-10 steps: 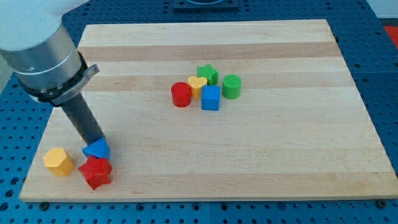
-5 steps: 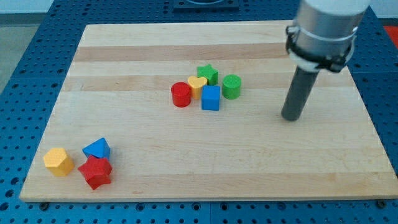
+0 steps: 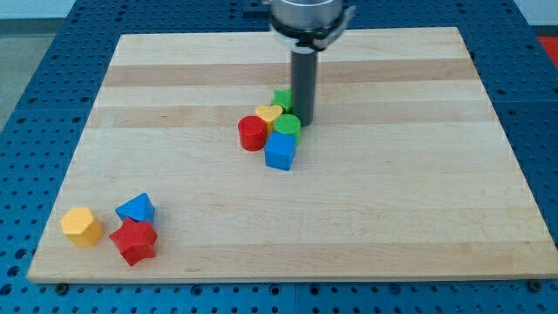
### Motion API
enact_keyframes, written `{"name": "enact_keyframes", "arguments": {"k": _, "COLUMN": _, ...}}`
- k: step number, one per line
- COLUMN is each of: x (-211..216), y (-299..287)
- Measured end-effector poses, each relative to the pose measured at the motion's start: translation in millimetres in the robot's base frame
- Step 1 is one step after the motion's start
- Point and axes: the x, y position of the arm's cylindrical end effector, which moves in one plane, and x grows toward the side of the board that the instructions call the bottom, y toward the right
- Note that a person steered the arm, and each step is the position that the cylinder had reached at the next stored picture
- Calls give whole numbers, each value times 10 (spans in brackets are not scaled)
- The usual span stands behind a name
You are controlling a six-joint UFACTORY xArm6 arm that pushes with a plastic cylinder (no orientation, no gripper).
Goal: Move the red circle into the blue triangle
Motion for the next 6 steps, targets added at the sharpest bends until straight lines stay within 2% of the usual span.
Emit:
{"name": "enact_keyframes", "arguments": {"k": 3, "x": 134, "y": -735}}
{"name": "enact_keyframes", "arguments": {"k": 4, "x": 353, "y": -821}}
{"name": "enact_keyframes", "arguments": {"k": 6, "x": 529, "y": -1004}}
